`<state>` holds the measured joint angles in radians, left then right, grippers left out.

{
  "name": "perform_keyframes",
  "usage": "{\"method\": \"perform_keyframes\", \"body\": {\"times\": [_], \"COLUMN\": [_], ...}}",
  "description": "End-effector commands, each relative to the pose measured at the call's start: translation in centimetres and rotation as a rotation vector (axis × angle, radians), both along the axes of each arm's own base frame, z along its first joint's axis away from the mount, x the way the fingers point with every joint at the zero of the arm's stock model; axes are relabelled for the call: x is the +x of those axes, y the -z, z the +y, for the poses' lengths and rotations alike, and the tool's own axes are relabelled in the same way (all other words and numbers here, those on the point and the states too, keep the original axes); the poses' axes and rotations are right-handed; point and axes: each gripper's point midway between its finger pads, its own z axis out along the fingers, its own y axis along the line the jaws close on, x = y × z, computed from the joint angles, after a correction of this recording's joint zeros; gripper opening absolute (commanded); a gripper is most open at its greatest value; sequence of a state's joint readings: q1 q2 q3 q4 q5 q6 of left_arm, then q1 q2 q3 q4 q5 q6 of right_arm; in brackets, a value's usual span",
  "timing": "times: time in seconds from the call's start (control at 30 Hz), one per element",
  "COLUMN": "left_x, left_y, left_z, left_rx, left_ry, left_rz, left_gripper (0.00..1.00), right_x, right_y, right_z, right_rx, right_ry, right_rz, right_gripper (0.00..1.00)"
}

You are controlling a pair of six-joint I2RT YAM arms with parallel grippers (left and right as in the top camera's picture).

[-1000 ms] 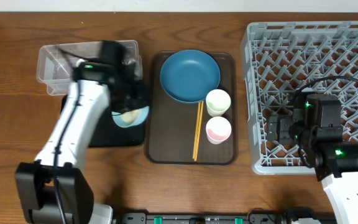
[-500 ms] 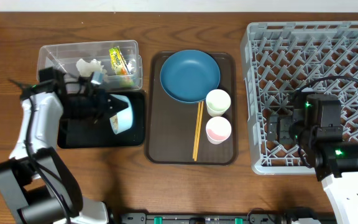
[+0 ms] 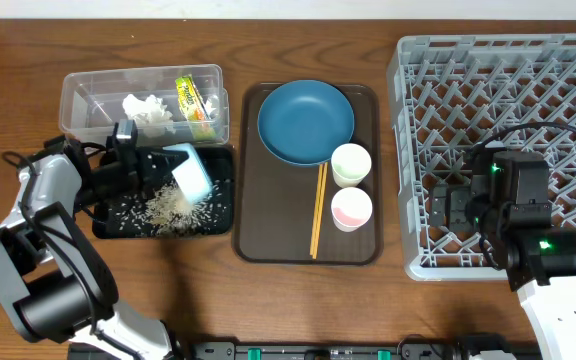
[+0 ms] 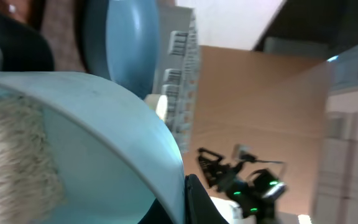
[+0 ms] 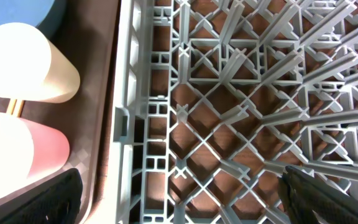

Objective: Sort waste into correct bins and load items into the dishwasher rack
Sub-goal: 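Tip the bowl over the black tray to pour out the rice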

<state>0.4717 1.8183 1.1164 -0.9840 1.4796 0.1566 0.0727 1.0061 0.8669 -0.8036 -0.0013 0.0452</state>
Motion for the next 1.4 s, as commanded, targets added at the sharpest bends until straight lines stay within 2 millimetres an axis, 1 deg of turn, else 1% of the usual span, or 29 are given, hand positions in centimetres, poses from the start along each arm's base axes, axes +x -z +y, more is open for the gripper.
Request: {"method": "perform_keyframes", "body": {"times": [0.0, 0.3, 0.37, 0.43, 0.5, 0.57, 0.6, 0.63, 0.67, 0.7, 0.73, 0.77, 0.8, 0.87, 0.9, 0.93, 0.97, 1.0, 1.03, 1.07, 1.1, 1.17, 1.23, 1.3, 1.33, 1.37], "left_x": [0.2, 0.2, 0.3, 0.4, 0.5, 0.4, 0.3, 0.4, 0.6, 0.9, 1.2, 1.2, 1.3, 1.3, 1.3, 1.1, 1.0, 1.0, 1.1, 1.4, 1.4, 1.5, 1.6, 1.5, 1.5, 1.5], "left_y": [-1.2, -1.2, -0.9, 0.1, 1.6, 3.5, 4.2, 4.0, 3.2, 1.8, -0.5, -1.0, -1.1, 0.0, 0.8, 2.0, 2.7, 2.8, 2.0, 0.0, -1.2, -0.9, 0.0, 1.0, 1.0, 0.4], "left_z": [0.2, 0.3, 0.3, 0.5, 0.8, 1.3, 1.6, 1.5, 1.3, 1.0, 0.8, 0.7, 0.8, 1.1, 1.2, 1.5, 1.7, 1.7, 1.6, 1.3, 1.2, 1.3, 1.5, 1.7, 1.7, 1.6], "left_rx": [-0.103, -0.103, -0.083, -0.017, 0.061, 0.137, 0.150, 0.129, 0.088, 0.029, -0.052, -0.068, -0.056, 0.006, 0.041, 0.075, 0.092, 0.088, 0.046, -0.030, -0.072, -0.047, 0.005, 0.039, 0.023, -0.010], "left_ry": [-0.030, -0.032, -0.028, -0.018, -0.011, -0.022, -0.037, -0.045, -0.043, -0.037, -0.031, -0.030, -0.029, -0.028, -0.029, -0.037, -0.046, -0.052, -0.052, -0.045, -0.043, -0.043, -0.041, -0.047, -0.051, -0.052], "left_rz": [0.003, 0.002, -0.005, -0.014, 0.020, 0.130, 0.199, 0.216, 0.185, 0.106, -0.034, -0.062, -0.081, -0.069, -0.027, 0.052, 0.113, 0.143, 0.118, 0.009, -0.062, -0.070, -0.058, 0.013, 0.037, 0.028], "left_gripper": [0.06, 0.06, 0.06, 0.06, 0.06, 0.06, 0.06, 0.06, 0.06, 0.06, 0.06, 0.06, 0.06, 0.07, 0.07, 0.06, 0.07, 0.06, 0.06, 0.06, 0.06, 0.06, 0.09, 0.10, 0.06, 0.06], "right_x": [0.3, 0.3, 0.3, 0.3, 0.3, 0.3, 0.3, 0.2, 0.2, 0.2, 0.2, 0.2, 0.2, 0.2, 0.2, 0.2, 0.2, 0.2, 0.2, 0.2, 0.2, 0.2, 0.2, 0.2, 0.2, 0.2], "right_y": [-0.9, -0.9, -0.9, -0.9, -0.9, -0.9, -0.9, -0.9, -0.9, -0.8, -0.8, -0.8, -0.8, -0.8, -0.8, -0.8, -0.8, -0.8, -0.8, -0.8, -0.8, -0.8, -0.8, -0.8, -0.8, -0.8], "right_z": [0.2, 0.2, 0.2, 0.2, 0.2, 0.2, 0.2, 0.2, 0.2, 0.2, 0.2, 0.2, 0.2, 0.2, 0.2, 0.2, 0.2, 0.2, 0.2, 0.2, 0.2, 0.2, 0.2, 0.2, 0.2, 0.2], "right_rx": [0.010, 0.010, 0.010, 0.010, 0.010, 0.010, 0.010, 0.010, 0.010, 0.010, 0.010, 0.010, 0.010, 0.010, 0.010, 0.010, 0.009, 0.010, 0.009, 0.009, 0.009, 0.010, 0.009, 0.009, 0.009, 0.010], "right_ry": [0.001, 0.001, 0.001, 0.001, 0.001, 0.001, 0.001, 0.001, 0.001, 0.001, 0.001, 0.001, 0.001, 0.001, 0.001, 0.001, 0.001, 0.001, 0.001, 0.001, 0.001, 0.001, 0.001, 0.001, 0.001, 0.001], "right_rz": [-0.022, -0.022, -0.022, -0.022, -0.022, -0.022, -0.021, -0.020, -0.019, -0.018, -0.018, -0.018, -0.018, -0.018, -0.018, -0.018, -0.017, -0.016, -0.016, -0.016, -0.016, -0.015, -0.016, -0.016, -0.016, -0.016], "right_gripper": [0.99, 0.99, 0.99, 0.99, 0.99, 0.99, 0.99, 0.99, 0.99, 0.99, 0.99, 0.99, 0.99, 0.99, 0.99, 0.99, 0.99, 0.99, 0.99, 0.99, 0.99, 0.99, 0.99, 0.99, 0.99, 0.99]}}
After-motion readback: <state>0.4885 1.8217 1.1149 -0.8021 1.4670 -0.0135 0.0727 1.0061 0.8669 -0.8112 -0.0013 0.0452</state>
